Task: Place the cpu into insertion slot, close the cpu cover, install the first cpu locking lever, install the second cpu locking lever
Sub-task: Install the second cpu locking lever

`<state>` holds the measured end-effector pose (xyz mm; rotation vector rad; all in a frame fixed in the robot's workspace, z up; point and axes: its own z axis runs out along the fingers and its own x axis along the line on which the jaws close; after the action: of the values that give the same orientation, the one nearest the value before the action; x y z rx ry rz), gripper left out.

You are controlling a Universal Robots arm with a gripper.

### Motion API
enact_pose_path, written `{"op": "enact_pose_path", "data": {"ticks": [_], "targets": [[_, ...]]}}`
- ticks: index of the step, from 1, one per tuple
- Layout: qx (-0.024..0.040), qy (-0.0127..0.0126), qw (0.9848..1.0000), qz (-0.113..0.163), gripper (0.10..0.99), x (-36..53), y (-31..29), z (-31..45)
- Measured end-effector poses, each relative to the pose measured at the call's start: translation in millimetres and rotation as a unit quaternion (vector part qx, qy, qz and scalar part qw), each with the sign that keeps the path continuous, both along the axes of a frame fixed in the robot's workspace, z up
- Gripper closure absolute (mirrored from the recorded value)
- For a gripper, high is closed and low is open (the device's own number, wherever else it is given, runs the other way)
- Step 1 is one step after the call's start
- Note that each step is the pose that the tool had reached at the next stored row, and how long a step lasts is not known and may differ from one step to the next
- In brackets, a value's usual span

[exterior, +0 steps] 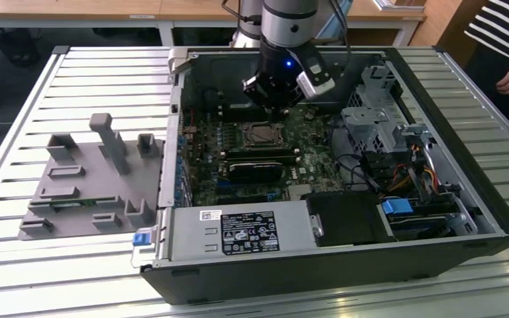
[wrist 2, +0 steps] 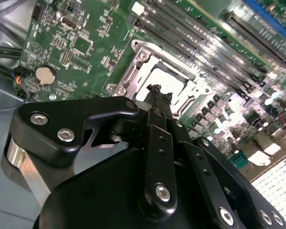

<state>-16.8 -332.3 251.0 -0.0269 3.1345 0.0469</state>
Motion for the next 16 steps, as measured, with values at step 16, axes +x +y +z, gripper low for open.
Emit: {"op": "enact_pose_path", "data": {"ticks": [16], "targets": [[0.0364, 0.0042, 0.9993, 0.0, 0.98, -0.4, -22.7, -6.2]]}}
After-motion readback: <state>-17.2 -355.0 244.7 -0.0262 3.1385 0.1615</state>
